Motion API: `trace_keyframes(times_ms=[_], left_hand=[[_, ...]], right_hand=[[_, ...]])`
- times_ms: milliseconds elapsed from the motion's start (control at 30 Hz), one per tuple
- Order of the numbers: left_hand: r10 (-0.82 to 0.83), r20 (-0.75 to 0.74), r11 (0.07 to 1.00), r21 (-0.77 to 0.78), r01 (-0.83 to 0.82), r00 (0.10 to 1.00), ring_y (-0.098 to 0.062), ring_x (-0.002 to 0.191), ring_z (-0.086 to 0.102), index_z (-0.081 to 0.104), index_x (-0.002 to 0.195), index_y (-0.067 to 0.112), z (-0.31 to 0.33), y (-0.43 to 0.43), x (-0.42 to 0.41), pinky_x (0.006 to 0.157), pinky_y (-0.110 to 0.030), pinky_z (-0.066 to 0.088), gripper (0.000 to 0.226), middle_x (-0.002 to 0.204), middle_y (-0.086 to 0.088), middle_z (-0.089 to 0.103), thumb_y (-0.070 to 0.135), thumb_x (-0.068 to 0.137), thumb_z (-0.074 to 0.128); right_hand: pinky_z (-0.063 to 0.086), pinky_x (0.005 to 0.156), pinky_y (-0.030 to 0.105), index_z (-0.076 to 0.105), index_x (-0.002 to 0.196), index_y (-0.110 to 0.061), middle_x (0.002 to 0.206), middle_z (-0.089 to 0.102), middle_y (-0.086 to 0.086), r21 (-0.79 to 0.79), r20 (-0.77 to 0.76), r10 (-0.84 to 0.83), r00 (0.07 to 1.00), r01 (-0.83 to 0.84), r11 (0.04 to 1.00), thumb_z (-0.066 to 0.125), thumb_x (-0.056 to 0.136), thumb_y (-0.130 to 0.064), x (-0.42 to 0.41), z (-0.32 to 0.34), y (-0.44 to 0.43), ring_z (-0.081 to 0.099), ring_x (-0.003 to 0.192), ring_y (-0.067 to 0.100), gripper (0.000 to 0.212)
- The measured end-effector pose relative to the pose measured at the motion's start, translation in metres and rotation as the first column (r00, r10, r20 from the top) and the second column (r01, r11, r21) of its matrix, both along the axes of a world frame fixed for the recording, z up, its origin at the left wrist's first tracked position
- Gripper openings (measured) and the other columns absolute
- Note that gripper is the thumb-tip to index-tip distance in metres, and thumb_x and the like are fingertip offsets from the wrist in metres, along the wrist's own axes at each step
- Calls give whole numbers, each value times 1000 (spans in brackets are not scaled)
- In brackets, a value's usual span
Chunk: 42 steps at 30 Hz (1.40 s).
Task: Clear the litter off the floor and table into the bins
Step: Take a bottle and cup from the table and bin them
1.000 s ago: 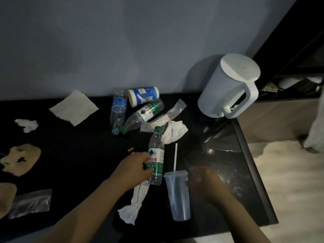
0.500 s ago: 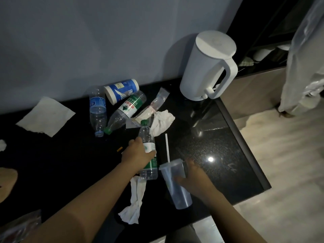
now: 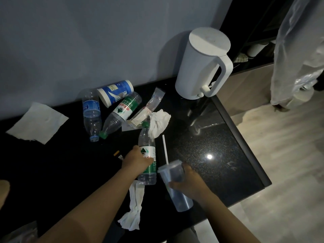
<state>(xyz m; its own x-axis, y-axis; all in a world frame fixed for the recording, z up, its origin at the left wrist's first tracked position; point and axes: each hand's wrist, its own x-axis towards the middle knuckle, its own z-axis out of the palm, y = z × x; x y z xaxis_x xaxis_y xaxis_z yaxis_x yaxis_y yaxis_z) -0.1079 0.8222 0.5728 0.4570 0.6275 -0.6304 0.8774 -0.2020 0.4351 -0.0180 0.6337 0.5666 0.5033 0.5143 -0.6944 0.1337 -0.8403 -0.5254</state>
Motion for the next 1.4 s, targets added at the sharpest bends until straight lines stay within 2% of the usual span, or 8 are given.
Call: trace_keyframes(times_ms=[200,400,533,667,933,1100,1267,1400], left_hand=[[-76,-48,997,-37,75,996,-25,104,58,48,119,10,1,-1,-7,83,-33,50,63,119,-9,54,41,72,76],[-32,24,998,-57,33,999,-21,93,58,52,111,11,12,5,-10,73,-29,49,58,112,-8,52,41,68,77],[31,151,996,-86,-18,988,-9,74,57,52,98,16,27,13,-6,54,-23,42,47,93,1,59,37,66,79],[75,304,986,-163,-25,950,-10,82,61,54,104,18,47,22,1,61,-25,47,50,96,4,62,36,66,81],[25,583,969,-214,124,812,-9,89,67,62,104,21,116,1,32,70,-24,54,41,98,6,69,31,69,80],[12,721,950,-225,217,693,-8,93,66,56,110,27,179,-48,74,75,-26,54,51,102,9,67,28,67,83],[-87,836,889,-181,421,542,-10,86,71,62,103,27,263,-121,120,73,-29,58,46,95,6,74,34,62,82],[-114,906,851,-123,511,407,-14,86,72,63,103,22,323,-201,148,73,-30,59,47,93,2,74,29,60,81]], right_hand=[[37,57,9,40,126,-21,96,54,-17,53,-14,-56,998,57,997,77,72,-38,-3,-3,-2,51,80,-4,67],[48,55,17,48,93,-31,90,61,-9,118,51,-183,982,176,977,77,68,-42,1,5,-9,61,77,6,40],[50,59,17,48,100,-31,92,62,-10,190,46,-289,956,275,942,78,70,-41,6,23,-9,63,79,6,44],[53,66,26,47,116,-26,100,60,-9,279,67,-377,924,346,896,78,73,-39,14,45,-7,63,86,10,55],[56,73,29,49,121,-29,107,61,-11,540,126,-599,791,452,710,78,76,-33,24,109,-32,63,91,7,53],[47,57,5,53,100,-43,95,64,-20,702,186,-685,705,393,595,79,76,-27,40,175,-82,61,82,-14,39],[54,70,24,57,104,-40,96,69,-17,825,175,-784,595,347,447,77,76,-31,67,258,-157,66,84,-2,35],[54,61,16,55,103,-42,94,65,-33,906,192,-839,509,238,351,76,76,-30,80,325,-239,65,86,-7,36]])
